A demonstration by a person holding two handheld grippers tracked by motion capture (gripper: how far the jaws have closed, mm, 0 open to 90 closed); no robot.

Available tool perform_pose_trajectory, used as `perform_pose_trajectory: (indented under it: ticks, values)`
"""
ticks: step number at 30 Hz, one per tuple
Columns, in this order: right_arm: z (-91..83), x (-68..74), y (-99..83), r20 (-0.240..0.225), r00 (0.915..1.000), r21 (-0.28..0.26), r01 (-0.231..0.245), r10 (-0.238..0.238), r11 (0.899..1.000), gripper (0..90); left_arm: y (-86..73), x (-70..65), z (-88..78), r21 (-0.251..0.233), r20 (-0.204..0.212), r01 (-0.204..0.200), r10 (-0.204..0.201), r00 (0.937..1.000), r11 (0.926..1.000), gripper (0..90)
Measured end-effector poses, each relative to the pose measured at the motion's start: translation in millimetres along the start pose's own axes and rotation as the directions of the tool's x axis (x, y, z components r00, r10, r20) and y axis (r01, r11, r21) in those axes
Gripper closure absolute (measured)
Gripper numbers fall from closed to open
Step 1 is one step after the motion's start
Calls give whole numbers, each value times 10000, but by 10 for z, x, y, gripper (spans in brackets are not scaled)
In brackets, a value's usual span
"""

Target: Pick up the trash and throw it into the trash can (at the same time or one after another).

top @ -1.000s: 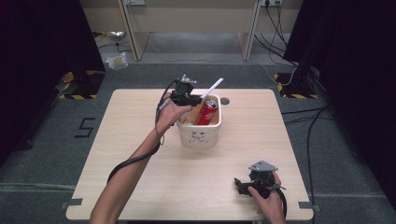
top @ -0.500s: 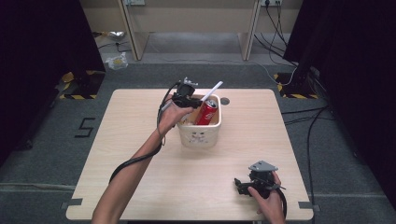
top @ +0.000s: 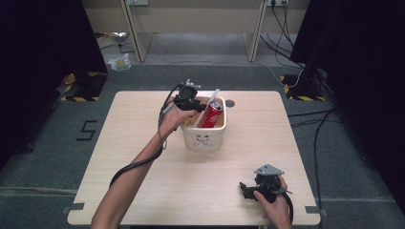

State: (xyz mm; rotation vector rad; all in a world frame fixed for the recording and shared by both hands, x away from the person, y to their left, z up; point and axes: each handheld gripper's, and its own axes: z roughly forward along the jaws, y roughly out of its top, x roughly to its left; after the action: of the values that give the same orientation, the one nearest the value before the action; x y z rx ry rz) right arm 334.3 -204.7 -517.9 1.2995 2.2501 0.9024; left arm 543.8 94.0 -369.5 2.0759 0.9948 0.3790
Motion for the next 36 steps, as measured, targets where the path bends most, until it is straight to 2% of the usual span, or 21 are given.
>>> perform_pose_trajectory:
  ticks: [7,13,18,26,29,36]
  values:
    - [0,0,0,-7,10000,-1,3,-3,10000,3,-19,24,-96,-217,213,373,-369,9991,9991,443]
    - [0,0,0,-4,10000,2,3,-3,10000,3,-43,73,-205,-304,140,732,-728,9972,9969,334]
    - [0,0,0,-6,10000,2,1,-1,10000,3,-67,105,-289,-437,139,826,-820,9965,9956,288]
    - [1,0,-1,-7,10000,-18,1,-1,10000,3,-142,161,-454,-856,380,957,-927,9950,9917,204]
    - [1,0,0,-9,10000,-15,-1,1,10000,3,-178,202,-510,-931,284,991,-968,9949,9907,165]
    - [2,1,-1,-19,10000,-12,-19,19,10000,3,-262,313,-606,-1104,242,1136,-1115,9935,9874,161]
